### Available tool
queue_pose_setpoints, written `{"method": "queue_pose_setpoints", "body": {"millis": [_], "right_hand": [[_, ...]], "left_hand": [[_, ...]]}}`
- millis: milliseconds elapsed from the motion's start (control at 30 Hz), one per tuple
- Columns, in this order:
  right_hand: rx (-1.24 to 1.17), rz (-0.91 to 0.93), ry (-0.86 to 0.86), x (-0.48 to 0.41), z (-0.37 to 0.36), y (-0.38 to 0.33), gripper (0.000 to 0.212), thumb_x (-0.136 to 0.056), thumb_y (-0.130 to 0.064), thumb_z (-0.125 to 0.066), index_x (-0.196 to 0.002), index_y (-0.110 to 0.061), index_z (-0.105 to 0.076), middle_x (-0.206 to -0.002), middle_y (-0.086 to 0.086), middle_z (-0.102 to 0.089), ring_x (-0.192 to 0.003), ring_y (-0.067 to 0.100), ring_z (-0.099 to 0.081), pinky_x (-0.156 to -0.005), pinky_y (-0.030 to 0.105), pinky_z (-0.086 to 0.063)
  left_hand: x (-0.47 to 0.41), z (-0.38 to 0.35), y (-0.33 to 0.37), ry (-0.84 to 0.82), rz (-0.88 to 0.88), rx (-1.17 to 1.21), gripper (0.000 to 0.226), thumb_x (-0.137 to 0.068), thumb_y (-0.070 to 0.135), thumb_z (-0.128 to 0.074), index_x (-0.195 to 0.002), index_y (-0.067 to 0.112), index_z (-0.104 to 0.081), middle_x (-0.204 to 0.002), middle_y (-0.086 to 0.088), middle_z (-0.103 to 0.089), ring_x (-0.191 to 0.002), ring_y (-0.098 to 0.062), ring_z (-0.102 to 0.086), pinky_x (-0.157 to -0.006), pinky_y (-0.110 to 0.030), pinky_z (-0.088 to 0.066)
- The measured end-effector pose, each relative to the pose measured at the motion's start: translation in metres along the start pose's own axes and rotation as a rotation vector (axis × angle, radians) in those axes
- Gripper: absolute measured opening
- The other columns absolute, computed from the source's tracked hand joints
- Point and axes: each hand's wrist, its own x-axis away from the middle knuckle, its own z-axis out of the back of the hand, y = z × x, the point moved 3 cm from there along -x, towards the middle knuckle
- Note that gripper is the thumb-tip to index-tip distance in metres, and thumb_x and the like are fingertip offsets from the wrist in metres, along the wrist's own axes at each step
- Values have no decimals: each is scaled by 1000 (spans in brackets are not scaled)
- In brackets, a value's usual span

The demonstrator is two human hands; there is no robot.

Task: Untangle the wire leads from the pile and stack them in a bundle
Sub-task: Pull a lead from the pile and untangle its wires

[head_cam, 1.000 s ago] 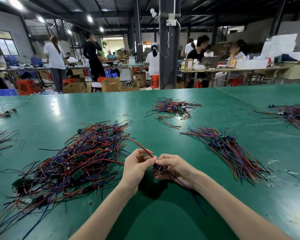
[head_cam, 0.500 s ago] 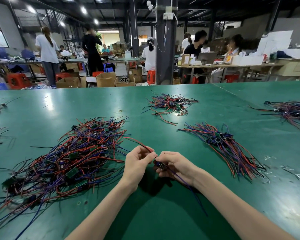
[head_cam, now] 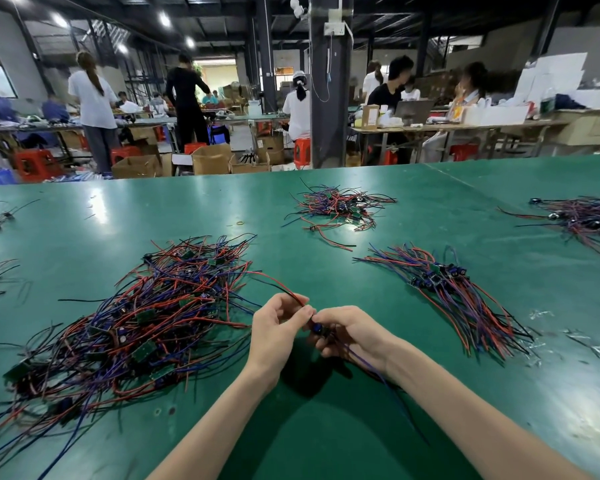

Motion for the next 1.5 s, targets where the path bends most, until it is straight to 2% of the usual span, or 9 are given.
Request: {"method": "queue_pose_setpoints", "body": {"millis": [200,367,533,767,867,1033,1367,1433,1500], "right_hand": [[14,38,14,-1,-4,2,20,-91,-8,-47,-81,-4,-64,-71,9,-59,-46,10,-49,-42,19,-38],[79,68,98,0,-7,2,23,-91,-7,-49,-71,-5,-60,-54,6,-56,-41,11,-46,-37,19,-35],[65,96,159,-1,-5,2,28,-91,-4,-50,-64,-7,-57,-58,5,-57,-41,12,-46,-36,19,-35],[99,77,183,-1,2,-1,22,-89,-4,-50,-69,1,-58,-54,10,-53,-41,12,-45,-36,20,-38],[102,71,187,-3,4,0,23,-89,-4,-50,-68,1,-58,-52,9,-53,-40,13,-45,-36,20,-38],[92,82,187,-3,4,0,22,-87,-4,-50,-66,1,-57,-52,10,-51,-40,14,-43,-36,21,-37],[159,119,150,2,1,0,29,-93,-13,-52,-66,-2,-56,-49,7,-51,-35,13,-40,-34,19,-36],[198,127,154,2,2,-1,29,-91,-13,-53,-64,-2,-57,-49,8,-51,-35,14,-39,-34,19,-36],[227,132,152,2,2,0,30,-90,-13,-54,-61,-4,-57,-48,8,-50,-34,15,-38,-34,19,-35]], "left_hand": [[-1,1,0,15,120,145,8,-86,1,-64,-81,7,-67,-71,-8,-70,-59,-14,-59,-61,-21,-51],[2,1,2,-13,82,61,13,-83,-2,-66,-80,11,-69,-68,1,-69,-61,-9,-61,-63,-19,-50],[-2,-2,2,22,23,-87,20,-80,-1,-69,-77,19,-70,-71,4,-71,-68,-7,-64,-69,-16,-50],[-20,-5,1,132,124,-12,15,-81,-2,-67,-76,12,-69,-69,-3,-69,-60,-7,-58,-60,-14,-46],[-19,-5,1,106,35,-164,15,-82,2,-68,-77,16,-68,-73,-4,-70,-67,-11,-62,-69,-20,-51],[-14,-7,10,119,-186,-443,10,-84,9,-69,-79,18,-66,-72,7,-68,-66,-1,-62,-68,-14,-50],[-19,12,4,235,115,24,16,-85,9,-68,-69,8,-69,-61,4,-69,-52,-4,-52,-54,-13,-44],[-18,15,9,191,18,-142,18,-86,9,-68,-68,11,-68,-61,6,-69,-55,-2,-57,-59,-15,-46],[-16,15,16,149,-175,-457,17,-87,12,-68,-70,12,-67,-63,8,-68,-59,-3,-61,-63,-17,-48]]}}
